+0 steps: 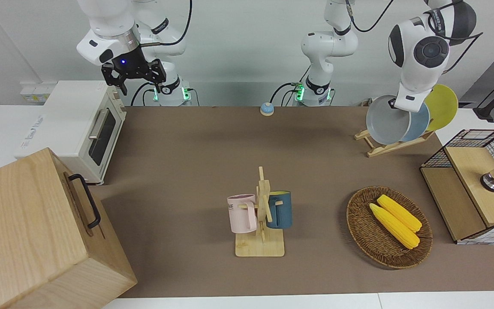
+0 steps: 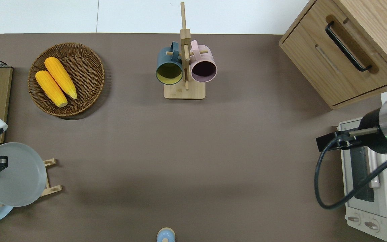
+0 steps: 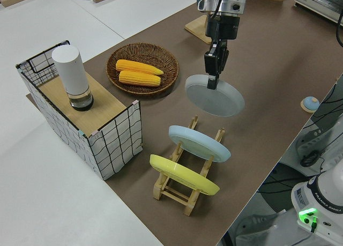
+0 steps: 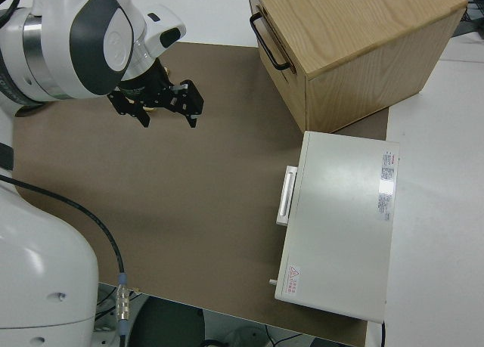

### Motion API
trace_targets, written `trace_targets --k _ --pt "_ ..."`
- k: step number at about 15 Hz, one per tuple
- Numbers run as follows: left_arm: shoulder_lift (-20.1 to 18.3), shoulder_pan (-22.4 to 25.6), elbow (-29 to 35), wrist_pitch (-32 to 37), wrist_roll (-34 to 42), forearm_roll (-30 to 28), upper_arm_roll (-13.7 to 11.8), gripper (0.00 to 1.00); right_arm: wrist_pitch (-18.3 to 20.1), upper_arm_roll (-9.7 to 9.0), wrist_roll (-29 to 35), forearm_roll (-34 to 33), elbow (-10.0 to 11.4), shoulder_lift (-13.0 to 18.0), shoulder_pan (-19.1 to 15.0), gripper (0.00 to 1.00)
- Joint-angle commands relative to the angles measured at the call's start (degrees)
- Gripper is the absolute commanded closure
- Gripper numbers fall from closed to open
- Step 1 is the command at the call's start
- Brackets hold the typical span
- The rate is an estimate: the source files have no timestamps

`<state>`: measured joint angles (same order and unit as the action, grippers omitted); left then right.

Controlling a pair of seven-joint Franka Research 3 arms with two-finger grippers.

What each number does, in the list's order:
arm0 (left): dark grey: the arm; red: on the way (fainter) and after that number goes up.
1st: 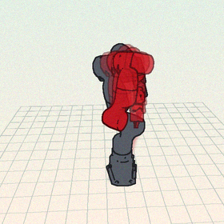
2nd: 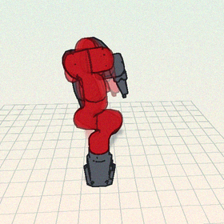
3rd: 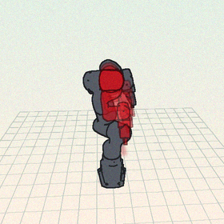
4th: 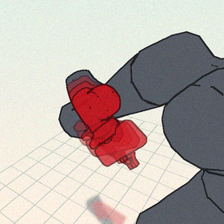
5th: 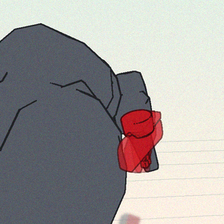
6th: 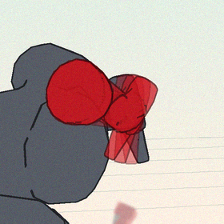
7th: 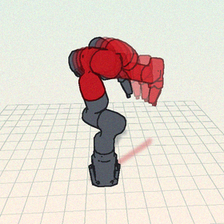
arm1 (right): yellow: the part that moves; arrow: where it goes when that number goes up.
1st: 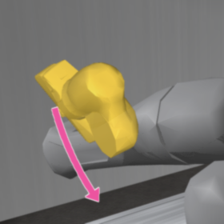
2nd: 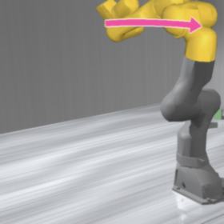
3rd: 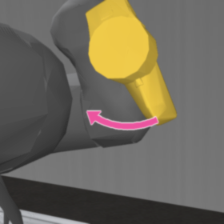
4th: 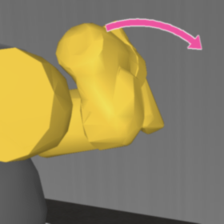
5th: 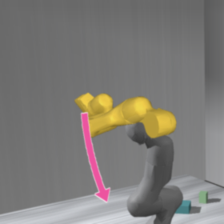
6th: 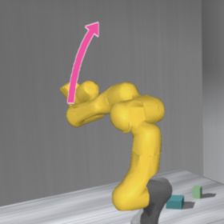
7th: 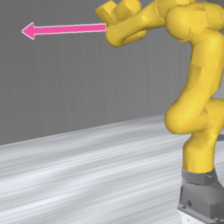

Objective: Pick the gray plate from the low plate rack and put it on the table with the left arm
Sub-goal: 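Lift the gray plate out of the rack with the left gripper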

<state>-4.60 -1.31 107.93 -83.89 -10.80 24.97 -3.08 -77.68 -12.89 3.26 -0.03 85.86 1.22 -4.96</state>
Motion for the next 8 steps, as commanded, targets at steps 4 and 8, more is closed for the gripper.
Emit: trace_targets --k 4,8 --pt "-0.23 -0.63 0.51 -3.64 -0.89 -20.02 0.53 1.0 0.87 -0.38 -0.18 0.21 -0.35 0.27 -0.76 0.013" --pt "-0.41 -0.37 10.43 -17.59 -4.23 -25.4 3.86 1.0 0.87 -0.38 -0.19 0.21 -0.35 0.27 -0.85 0.011"
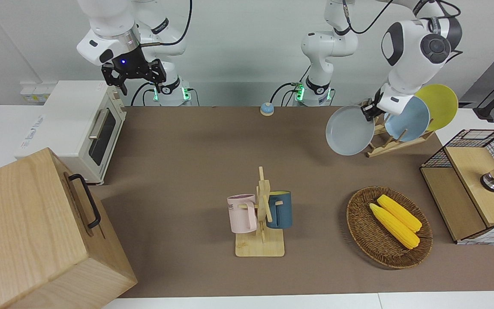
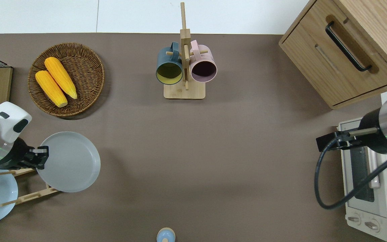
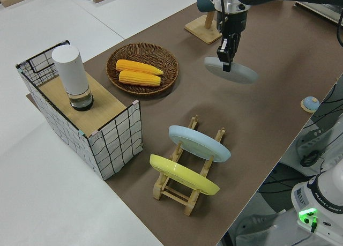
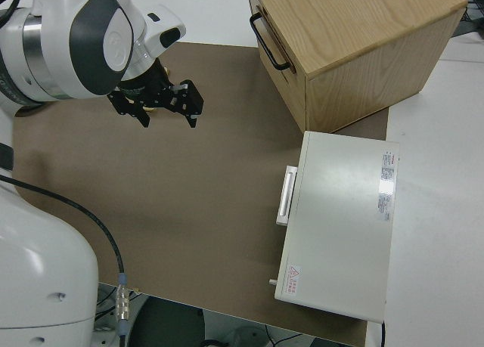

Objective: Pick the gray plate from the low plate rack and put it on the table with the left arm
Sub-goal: 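Lift the gray plate out of the rack with the left gripper, then lower the gray plate flat onto the table beside the rack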

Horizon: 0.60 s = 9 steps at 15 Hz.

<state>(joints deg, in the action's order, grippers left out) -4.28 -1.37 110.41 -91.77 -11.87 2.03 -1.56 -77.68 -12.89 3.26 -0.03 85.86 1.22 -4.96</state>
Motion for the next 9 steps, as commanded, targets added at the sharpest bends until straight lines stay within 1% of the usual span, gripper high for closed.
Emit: trace_targets --k 1,2,4,5,7,8,9 --pt "-0.73 -0.3 10.16 -12.53 -3.34 -2.47 2.78 1.0 0.87 -0.38 -0.19 0.21 -0.35 0.27 -0.85 0.011" --pt "-0.65 -0.39 12.18 -14.99 -3.34 -2.47 3.05 1.0 0.87 -0.38 -0.19 0.12 -0.35 0.27 -0.85 0.011" --pt "-0.3 -0.39 12.82 -15.11 -3.34 -2.47 3.05 1.0 0.87 -0.38 -0.19 0.2 -0.35 0.27 -0.85 0.011" --pt "-0.21 -0.39 12.82 -15.02 -3.34 -2.47 3.05 0.94 0.87 -0.38 -0.19 0.12 -0.35 0.27 -0.85 0.013" --pt "-0.12 -0.39 12.73 -14.41 -3.25 -2.12 3.05 0.2 0.87 -0.38 -0.19 0.21 -0.35 0.27 -0.84 0.013" --pt "-0.2 -0.39 12.56 -13.97 -3.25 -2.12 3.05 0.12 0.87 -0.38 -0.19 0.21 -0.35 0.27 -0.85 0.011" --pt "-0.2 -0.39 12.29 -13.62 -3.16 -2.03 3.05 0.01 0.87 -0.38 -0.1 0.21 -0.35 0.27 -0.85 0.011"
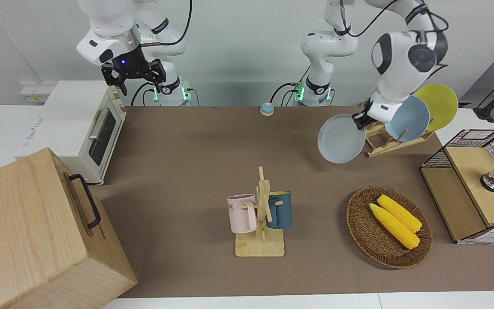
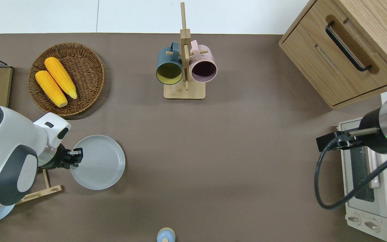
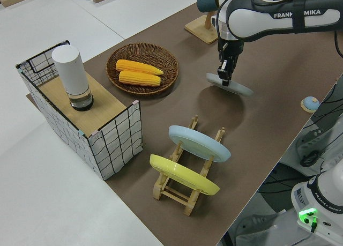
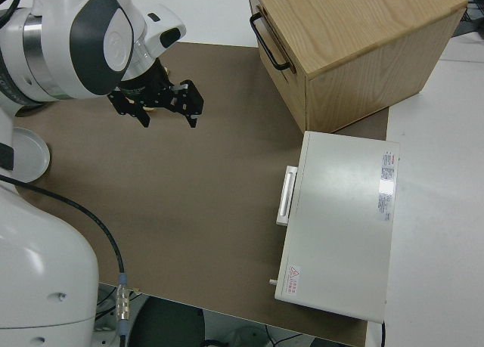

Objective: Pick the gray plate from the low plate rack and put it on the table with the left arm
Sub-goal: 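Lower the gray plate flat onto the table beside the rack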

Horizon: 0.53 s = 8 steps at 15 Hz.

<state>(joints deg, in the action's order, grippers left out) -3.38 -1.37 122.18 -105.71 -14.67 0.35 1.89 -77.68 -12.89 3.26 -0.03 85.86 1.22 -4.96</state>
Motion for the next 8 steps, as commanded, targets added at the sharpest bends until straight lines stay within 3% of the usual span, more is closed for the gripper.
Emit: trace_targets --k 1,8 --pt "-1.19 -0.39 0.17 0.85 -0.36 -0.26 -0.39 0.01 0.87 -0.38 -0.18 0.21 -0.35 0.27 -0.84 0.011" --pt "-1.45 -0.48 -6.58 1.91 -0.01 3.34 -0.39 0.01 0.87 -0.38 -0.19 0.12 -0.35 0.27 -0.84 0.013"
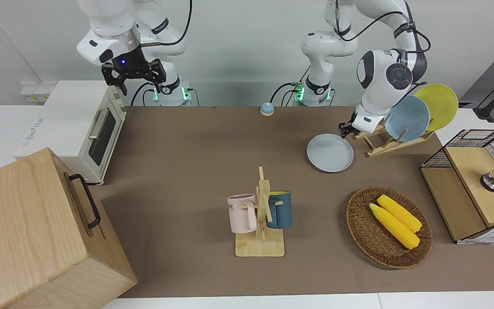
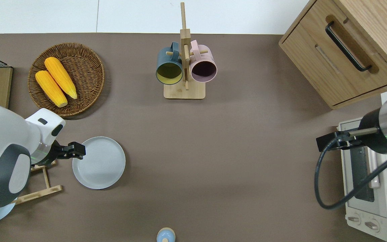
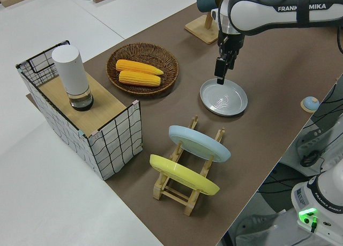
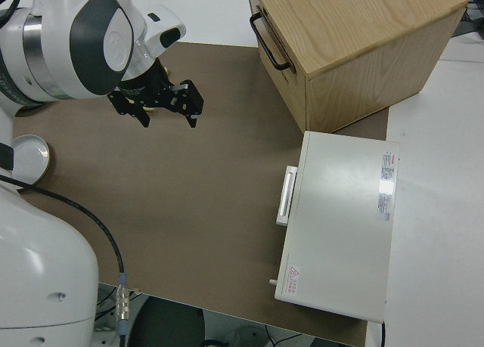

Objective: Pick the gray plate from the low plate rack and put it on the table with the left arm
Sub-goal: 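Lower the gray plate flat onto the table beside the rack, then open the left gripper and withdraw it away from the plate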

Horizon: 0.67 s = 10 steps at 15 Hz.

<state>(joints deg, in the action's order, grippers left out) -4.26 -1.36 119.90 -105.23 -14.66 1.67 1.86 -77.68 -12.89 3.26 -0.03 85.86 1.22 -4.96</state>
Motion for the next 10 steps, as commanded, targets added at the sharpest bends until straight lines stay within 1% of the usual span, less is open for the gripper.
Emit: trace_targets --k 1,2,4,10 --pt "-0.66 -0.4 -5.72 1.35 -0.28 2.2 -0.36 0.01 0.87 -0.38 -0.19 0.2 -0.35 0.27 -0.85 0.011" --pt "-0.57 -0.48 -8.69 1.61 -0.02 2.46 -0.36 0.01 0.87 -0.38 -0.19 0.12 -0.35 0.27 -0.85 0.011" --pt "-0.75 -0.4 -12.04 4.32 -0.01 2.46 -0.36 0.01 0.87 -0.38 -0.19 0.21 -0.35 0.27 -0.85 0.011" --pt "-1.45 -0.57 -17.59 8.2 0.69 1.76 -0.36 0.0 0.87 -0.38 -0.1 0.21 -0.35 0.27 -0.85 0.011"
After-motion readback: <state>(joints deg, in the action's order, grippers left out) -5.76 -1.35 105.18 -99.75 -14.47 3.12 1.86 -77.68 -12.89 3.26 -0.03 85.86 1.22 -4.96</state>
